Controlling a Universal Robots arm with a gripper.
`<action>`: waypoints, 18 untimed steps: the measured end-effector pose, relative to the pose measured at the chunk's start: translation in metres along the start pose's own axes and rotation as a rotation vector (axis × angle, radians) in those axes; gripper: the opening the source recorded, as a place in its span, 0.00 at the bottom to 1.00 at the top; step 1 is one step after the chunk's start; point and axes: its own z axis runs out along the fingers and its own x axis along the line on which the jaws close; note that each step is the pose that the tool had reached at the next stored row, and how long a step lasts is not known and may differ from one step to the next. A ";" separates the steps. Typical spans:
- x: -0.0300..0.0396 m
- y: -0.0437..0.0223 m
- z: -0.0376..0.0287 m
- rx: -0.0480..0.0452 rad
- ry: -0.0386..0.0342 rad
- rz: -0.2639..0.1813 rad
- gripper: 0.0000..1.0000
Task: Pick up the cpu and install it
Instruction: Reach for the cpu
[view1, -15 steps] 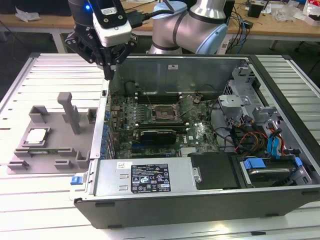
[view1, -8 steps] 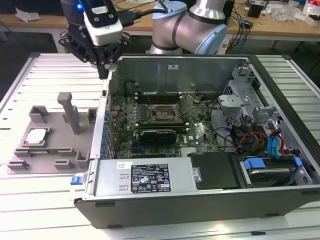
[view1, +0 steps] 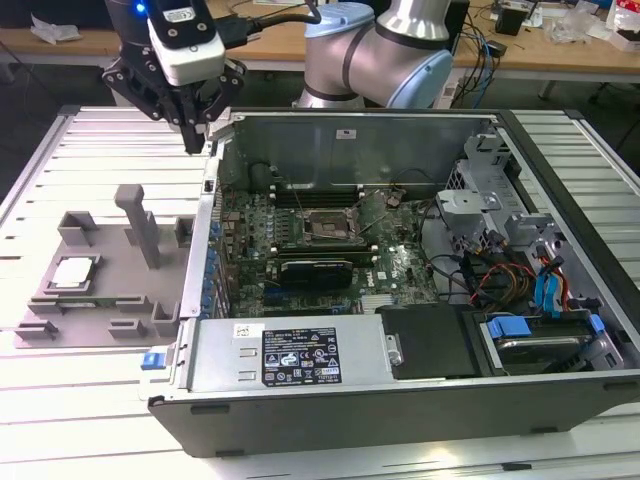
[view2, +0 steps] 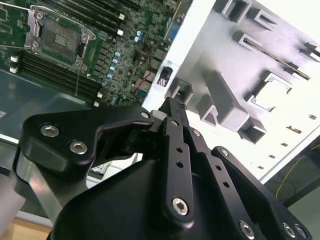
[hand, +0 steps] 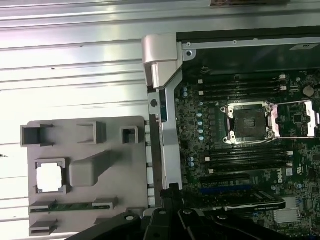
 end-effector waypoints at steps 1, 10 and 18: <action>0.0009 0.0012 0.0001 0.0000 0.0000 0.000 0.11; 0.0058 0.0131 0.0007 0.0000 0.0000 0.000 0.11; 0.0112 0.0331 0.0028 0.0003 -0.0002 0.000 0.11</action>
